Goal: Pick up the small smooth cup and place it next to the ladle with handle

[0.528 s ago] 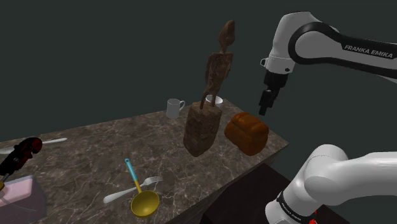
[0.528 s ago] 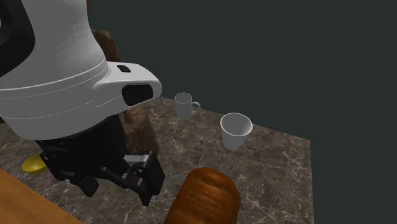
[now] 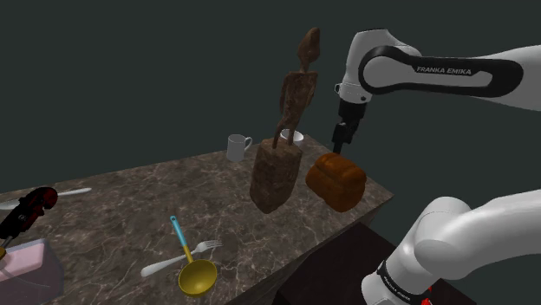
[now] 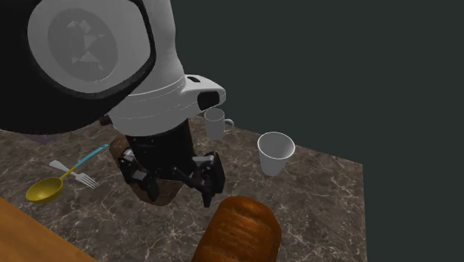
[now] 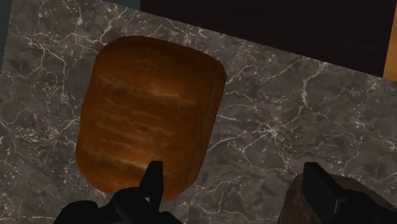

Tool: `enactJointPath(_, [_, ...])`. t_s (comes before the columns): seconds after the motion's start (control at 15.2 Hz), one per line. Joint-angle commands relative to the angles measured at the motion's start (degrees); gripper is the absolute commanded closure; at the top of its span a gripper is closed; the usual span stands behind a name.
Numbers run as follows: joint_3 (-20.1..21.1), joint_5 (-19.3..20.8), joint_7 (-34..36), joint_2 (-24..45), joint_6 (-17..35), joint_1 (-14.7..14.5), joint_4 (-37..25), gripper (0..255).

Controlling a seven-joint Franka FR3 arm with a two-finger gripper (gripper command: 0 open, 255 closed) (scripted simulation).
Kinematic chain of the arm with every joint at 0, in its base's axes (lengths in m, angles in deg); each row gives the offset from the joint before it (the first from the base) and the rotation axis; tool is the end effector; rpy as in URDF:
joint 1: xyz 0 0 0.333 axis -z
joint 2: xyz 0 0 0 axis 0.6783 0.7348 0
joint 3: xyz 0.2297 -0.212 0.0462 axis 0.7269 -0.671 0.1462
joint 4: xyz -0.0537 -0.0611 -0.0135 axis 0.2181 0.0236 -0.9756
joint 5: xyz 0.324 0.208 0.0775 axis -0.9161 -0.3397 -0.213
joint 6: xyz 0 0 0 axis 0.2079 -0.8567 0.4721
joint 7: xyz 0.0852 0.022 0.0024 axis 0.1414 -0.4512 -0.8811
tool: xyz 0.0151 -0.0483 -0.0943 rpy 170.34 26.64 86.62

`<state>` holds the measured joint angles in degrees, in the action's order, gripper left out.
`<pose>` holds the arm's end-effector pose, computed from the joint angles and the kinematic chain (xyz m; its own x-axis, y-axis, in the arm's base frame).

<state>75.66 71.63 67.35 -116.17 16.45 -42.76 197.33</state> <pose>0.3547 -0.0469 0.5326 0.9893 0.0771 -0.1239 0.0855 -0.9943 0.0641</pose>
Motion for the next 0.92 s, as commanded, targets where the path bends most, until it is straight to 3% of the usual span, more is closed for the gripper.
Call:
enactJointPath(0.0, [-0.27,0.64,-0.13,4.30,3.12,0.03,-1.38,0])
enactJointPath(0.86, [-2.48,3.75,-2.20,32.45,15.95,1.00,-17.90,0])
